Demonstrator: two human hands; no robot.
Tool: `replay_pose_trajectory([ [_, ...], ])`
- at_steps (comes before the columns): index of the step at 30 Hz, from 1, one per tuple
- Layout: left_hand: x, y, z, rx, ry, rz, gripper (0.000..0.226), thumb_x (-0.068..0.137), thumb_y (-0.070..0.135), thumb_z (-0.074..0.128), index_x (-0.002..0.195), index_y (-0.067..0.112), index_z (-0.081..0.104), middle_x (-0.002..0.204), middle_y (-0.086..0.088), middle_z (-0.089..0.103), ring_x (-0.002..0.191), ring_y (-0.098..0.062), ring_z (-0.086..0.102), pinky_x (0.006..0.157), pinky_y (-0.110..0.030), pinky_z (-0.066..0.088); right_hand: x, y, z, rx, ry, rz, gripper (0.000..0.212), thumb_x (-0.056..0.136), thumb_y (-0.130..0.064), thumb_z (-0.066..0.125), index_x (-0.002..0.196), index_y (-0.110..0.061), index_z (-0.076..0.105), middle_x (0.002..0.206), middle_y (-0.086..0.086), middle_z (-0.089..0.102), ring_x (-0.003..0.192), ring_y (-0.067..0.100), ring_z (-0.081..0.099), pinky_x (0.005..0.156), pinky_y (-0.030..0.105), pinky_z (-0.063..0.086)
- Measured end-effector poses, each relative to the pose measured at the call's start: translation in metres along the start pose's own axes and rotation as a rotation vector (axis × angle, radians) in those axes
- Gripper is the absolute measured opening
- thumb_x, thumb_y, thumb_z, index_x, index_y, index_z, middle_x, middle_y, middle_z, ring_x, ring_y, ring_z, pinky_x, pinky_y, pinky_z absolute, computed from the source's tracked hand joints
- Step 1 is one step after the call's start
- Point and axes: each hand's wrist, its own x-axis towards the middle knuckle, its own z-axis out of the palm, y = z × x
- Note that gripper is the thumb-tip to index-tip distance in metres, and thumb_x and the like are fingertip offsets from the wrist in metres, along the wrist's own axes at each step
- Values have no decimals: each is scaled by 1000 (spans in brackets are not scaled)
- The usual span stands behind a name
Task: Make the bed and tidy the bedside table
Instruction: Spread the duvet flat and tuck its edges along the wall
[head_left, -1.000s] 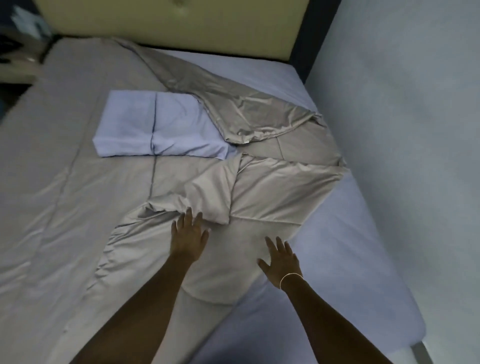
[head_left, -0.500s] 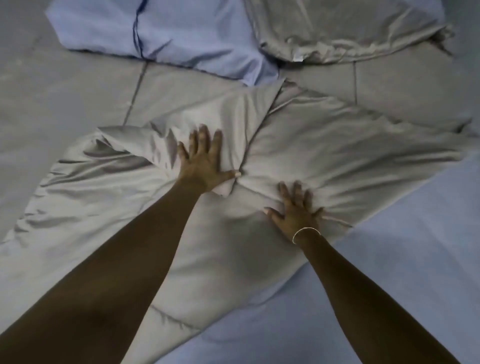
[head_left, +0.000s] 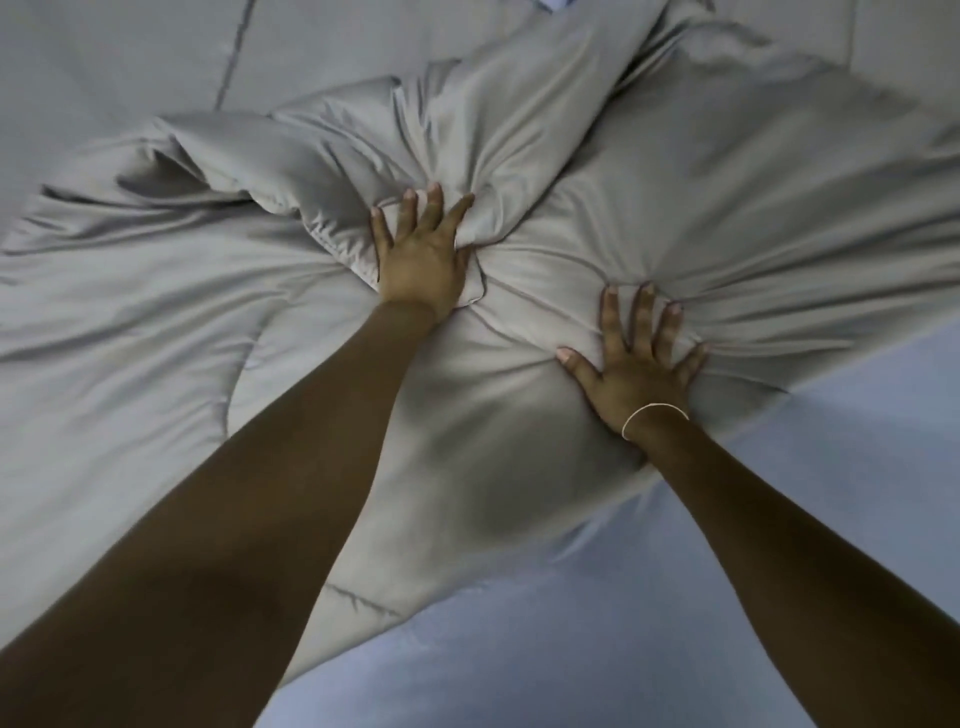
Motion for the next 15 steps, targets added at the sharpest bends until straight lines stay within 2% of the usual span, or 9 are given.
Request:
replay_pose_trajectory([
  [3, -14, -3, -12, -28, 35, 2, 47, 96, 20, 42, 143, 20, 36, 147, -9, 41, 138, -28, 32, 116, -52, 7, 5, 0, -13, 32, -105, 20, 86, 81, -81, 26, 148, -44, -14, 160, -2, -19, 147, 32, -15, 110, 70, -2],
  [5, -31, -7, -17, -25, 44, 15, 44, 93, 14, 42, 137, 17, 42, 131, -16, 56, 122, -33, 50, 113, -48, 20, 6, 0, -34, 193, -121, -3, 92, 78, -77, 40, 152, -36, 3, 162, 1, 1, 148, 31, 3, 115, 60, 9],
  [6, -43, -8, -19, -10, 46, 25, 43, 92, 12, 43, 135, 17, 43, 123, -17, 60, 113, -36, 55, 107, -47, 28, 1, 0, -47, 351, -62, -20, 92, 77, -71, 47, 152, -29, 15, 158, 5, 19, 145, 31, 19, 116, 46, 19],
  [7, -57, -8, -20, 8, 54, 34, 43, 91, 11, 44, 134, 18, 44, 119, -17, 62, 106, -39, 57, 99, -47, 35, -6, -1, -60, 509, 25, -11, 87, 79, -61, 54, 151, -24, 23, 153, 8, 33, 139, 30, 33, 110, 34, 27],
  [8, -71, -8, -21, 21, 69, 45, 43, 91, 11, 45, 133, 19, 44, 115, -16, 63, 101, -41, 59, 89, -47, 42, -15, -1, -71, 637, 114, 26, 81, 83, -52, 57, 150, -20, 25, 151, 8, 38, 135, 29, 38, 105, 29, 29],
  [10, -101, -4, -22, 16, 107, 68, 42, 89, 12, 48, 130, 20, 48, 109, -14, 65, 92, -41, 62, 73, -45, 46, -35, -1, -86, 722, 347, 37, 82, 82, -50, 55, 151, -15, 25, 153, 8, 34, 139, 25, 35, 110, 29, 27],
  [12, -136, 3, -21, 8, 131, 90, 40, 86, 13, 53, 125, 21, 52, 101, -12, 68, 81, -38, 66, 63, -42, 47, -59, -8, -91, 714, 529, -81, 85, 79, -50, 55, 150, -12, 27, 154, 11, 31, 143, 24, 29, 117, 37, 24],
  [13, -156, 8, -19, 17, 139, 115, 40, 83, 13, 58, 122, 21, 55, 95, -10, 69, 73, -37, 67, 56, -39, 47, -69, -12, -90, 681, 555, -144, 85, 80, -50, 56, 150, -13, 27, 155, 12, 30, 144, 26, 26, 117, 42, 24],
  [15, -194, 20, -15, 5, 154, 159, 43, 72, 11, 69, 113, 20, 61, 82, -8, 70, 57, -34, 65, 45, -33, 45, -81, -17, -82, 561, 509, -225, 88, 79, -57, 58, 151, -19, 24, 157, 15, 23, 146, 31, 19, 118, 48, 21],
])
